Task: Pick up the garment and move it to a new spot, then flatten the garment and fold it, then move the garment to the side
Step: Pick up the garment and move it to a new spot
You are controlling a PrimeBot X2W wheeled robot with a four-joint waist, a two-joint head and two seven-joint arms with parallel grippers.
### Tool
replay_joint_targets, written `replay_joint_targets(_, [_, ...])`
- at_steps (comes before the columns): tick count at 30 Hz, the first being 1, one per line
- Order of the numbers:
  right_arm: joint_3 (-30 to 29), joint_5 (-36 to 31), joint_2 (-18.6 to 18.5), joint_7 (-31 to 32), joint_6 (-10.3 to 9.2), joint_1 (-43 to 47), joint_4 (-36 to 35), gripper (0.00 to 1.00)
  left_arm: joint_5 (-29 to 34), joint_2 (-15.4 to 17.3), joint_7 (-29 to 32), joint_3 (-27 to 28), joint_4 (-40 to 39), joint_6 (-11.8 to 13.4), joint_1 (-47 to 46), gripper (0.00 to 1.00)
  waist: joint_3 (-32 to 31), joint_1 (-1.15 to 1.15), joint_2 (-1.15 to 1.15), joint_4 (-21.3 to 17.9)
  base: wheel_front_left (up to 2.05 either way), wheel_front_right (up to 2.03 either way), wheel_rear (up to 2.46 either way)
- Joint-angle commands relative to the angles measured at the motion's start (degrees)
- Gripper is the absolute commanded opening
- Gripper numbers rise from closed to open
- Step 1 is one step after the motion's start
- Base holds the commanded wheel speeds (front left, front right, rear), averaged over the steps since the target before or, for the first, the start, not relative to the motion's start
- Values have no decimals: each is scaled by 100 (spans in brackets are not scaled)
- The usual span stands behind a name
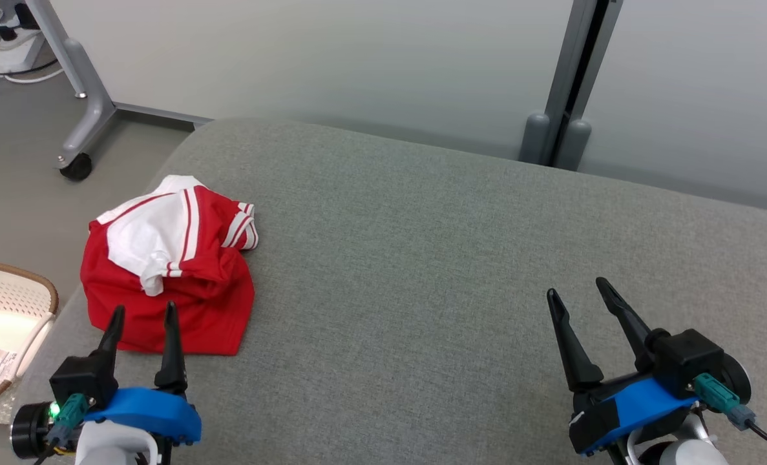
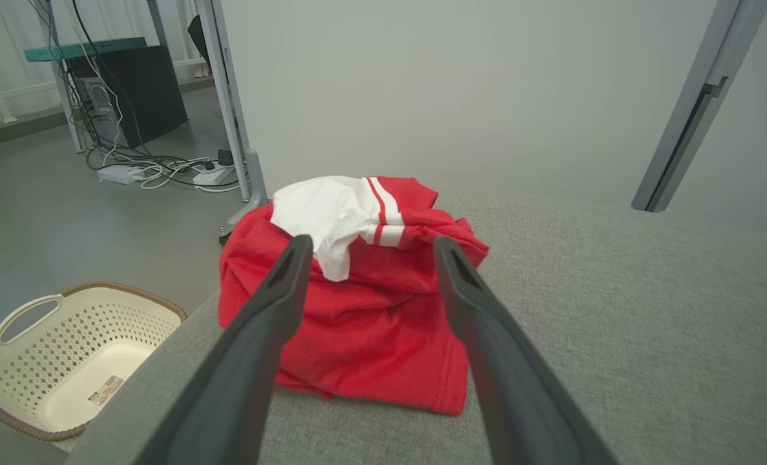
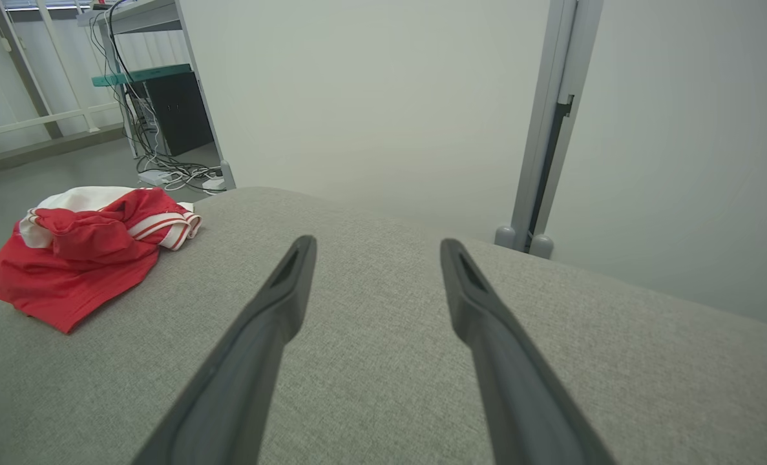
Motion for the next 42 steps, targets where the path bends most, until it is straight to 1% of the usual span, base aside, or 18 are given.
replay_joint_targets(1, [-4,-52,-8,52,0,-116,-68,100,-12,6,7,-24,10,-3,-239,100,143,0,0,-28,0,0,0])
replay_joint_targets(6, [-54,-132,-69,185,0,-256,-231,100,-97,54,286,-58,269,-111,-798,100,570,0,0,-154,0,0,0])
replay_joint_targets(11, [-119,-184,-147,289,0,-414,-419,100,-240,182,551,-39,910,-254,-1519,100,1045,0,0,-299,0,0,0])
replay_joint_targets(16, [-179,-202,-231,380,0,-528,-575,100,-276,307,769,-63,1717,-304,-2167,100,1422,0,0,-386,0,0,0])
replay_joint_targets(17, [-179,-202,-231,380,0,-528,-575,100,-276,307,769,-63,1717,-304,-2167,100,1422,0,0,-386,0,0,0])
replay_joint_targets(18, [-187,-205,-240,393,0,-558,-604,100,-275,347,809,-61,1889,-297,-2281,100,1486,0,0,-396,0,0,0])
replay_joint_targets(20, [-208,-213,-262,417,0,-598,-660,100,-319,343,857,-46,2231,-315,-2489,100,1581,0,0,-405,0,0,0])
replay_joint_targets(22, [-228,-211,-284,429,0,-597,-694,100,-323,313,901,-57,2510,-280,-2657,100,1639,0,0,-403,0,0,0])
replay_joint_targets(23, [-236,-213,-292,441,0,-598,-709,100,-344,290,907,-65,2616,-298,-2732,70,1654,0,0,-399,0,0,0])
replay_joint_targets(24, [-248,-210,-298,446,0,-605,-720,100,-344,290,876,-79,2695,-302,-2792,0,1661,0,0,-392,0,0,0])
replay_joint_targets(28, [-291,-207,-310,465,0,-602,-733,100,-332,279,666,-114,2909,-315,-2943,0,1640,0,0,-362,0,0,0])
replay_joint_targets(33, [-315,-210,-273,431,0,-530,-719,100,-319,332,257,-81,2893,-229,-2995,0,1486,0,0,-346,0,0,0])
replay_joint_targets(37, [-333,-177,-237,385,0,-444,-659,100,-283,369,46,-35,2523,-110,-2795,0,1233,0,0,-372,0,0,0])
replay_joint_targets(42, [-344,-120,-162,282,0,-307,-560,100,-210,452,-19,0,1665,63,-2344,0,801,0,0,-502,0,0,0])
